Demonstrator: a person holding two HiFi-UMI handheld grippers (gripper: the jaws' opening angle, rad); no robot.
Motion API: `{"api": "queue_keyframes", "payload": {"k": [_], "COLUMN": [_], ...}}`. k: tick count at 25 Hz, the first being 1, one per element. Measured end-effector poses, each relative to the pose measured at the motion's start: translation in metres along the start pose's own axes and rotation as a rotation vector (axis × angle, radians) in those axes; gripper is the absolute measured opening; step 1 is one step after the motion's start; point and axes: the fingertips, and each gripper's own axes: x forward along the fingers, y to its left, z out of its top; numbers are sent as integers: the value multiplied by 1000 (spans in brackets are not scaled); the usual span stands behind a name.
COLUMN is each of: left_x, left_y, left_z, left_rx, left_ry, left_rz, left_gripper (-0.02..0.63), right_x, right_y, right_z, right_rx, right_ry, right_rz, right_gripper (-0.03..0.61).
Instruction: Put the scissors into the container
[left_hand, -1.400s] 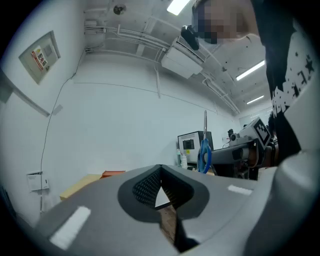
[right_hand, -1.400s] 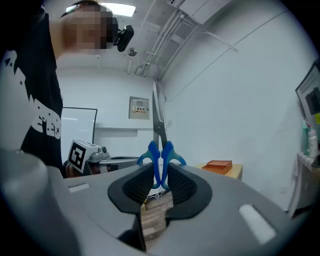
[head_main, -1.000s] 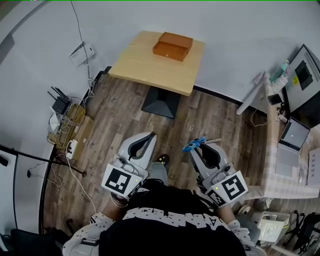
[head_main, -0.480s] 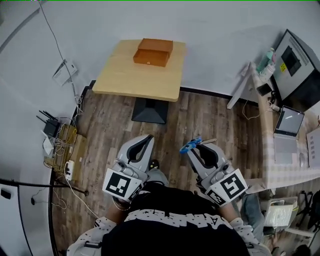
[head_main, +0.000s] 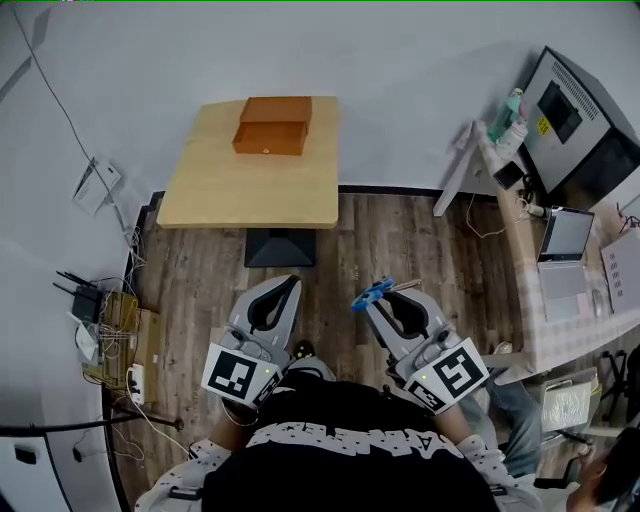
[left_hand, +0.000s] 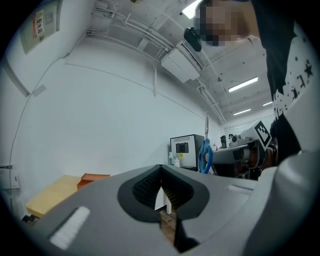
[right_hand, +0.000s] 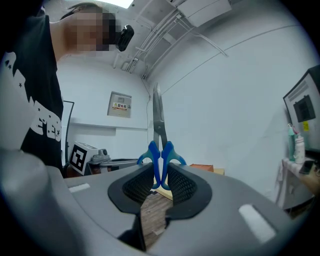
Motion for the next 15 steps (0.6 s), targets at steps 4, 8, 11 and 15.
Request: {"api": "queue_keyframes", "payload": {"k": [4, 8, 11, 15], "left_x": [17, 32, 41, 43], "left_y": [18, 33, 47, 67], "left_z": [-1, 2, 4, -2], "left_rx": [-18, -17, -34, -33], "left_ry": [7, -5, -11, 47], "left_rz": [-30, -72, -85, -112], "left_gripper": [2, 2, 2, 2], "right_x": [17, 33, 47, 71], "right_y": [-10, -18, -25, -28], "right_z": [4, 8, 10, 10], "right_rx": [-5, -7, -7, -10], "right_ry": [5, 11, 19, 31], "right_rz": [-36, -73, -92, -111], "right_gripper": [101, 101, 101, 101]}}
